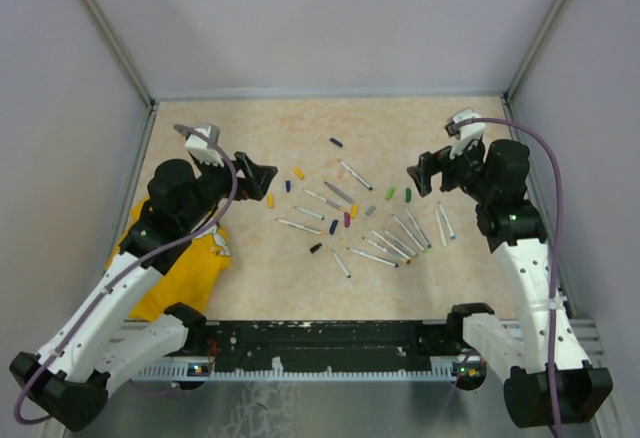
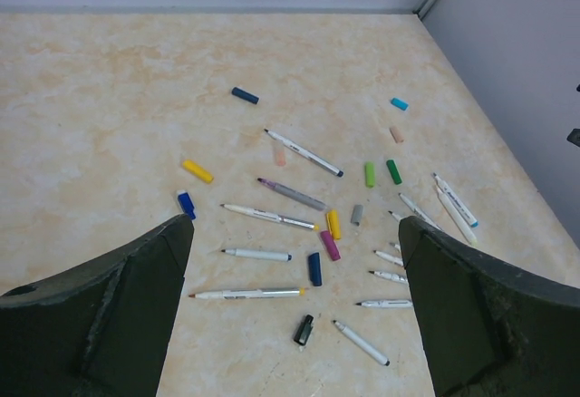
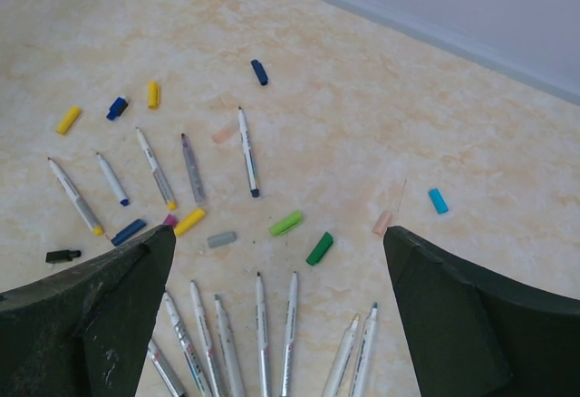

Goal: Open the pen caps
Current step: Reset both arms

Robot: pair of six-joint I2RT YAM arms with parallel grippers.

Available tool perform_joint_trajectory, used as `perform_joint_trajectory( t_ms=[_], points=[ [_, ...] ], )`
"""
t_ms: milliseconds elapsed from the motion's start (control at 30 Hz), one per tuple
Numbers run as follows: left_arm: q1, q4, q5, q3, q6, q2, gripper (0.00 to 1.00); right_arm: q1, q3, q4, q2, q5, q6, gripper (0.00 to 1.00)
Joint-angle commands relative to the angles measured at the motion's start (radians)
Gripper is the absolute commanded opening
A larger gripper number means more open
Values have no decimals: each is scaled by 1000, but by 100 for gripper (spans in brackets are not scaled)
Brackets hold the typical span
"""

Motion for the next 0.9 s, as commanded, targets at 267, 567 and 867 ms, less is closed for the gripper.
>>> perform_joint_trajectory(
  t_ms=[267,567,867],
  points=[
    [1,-108,39,96,82,25,100,-10,112,-56,-47,-16,12,98],
    [1,-122,44,79,97,17,100,-10,156,-92,-73,49,84,98],
    [0,-123,53,80,95,15,100,-10,162,-93,-81,56,112,98]
  ],
)
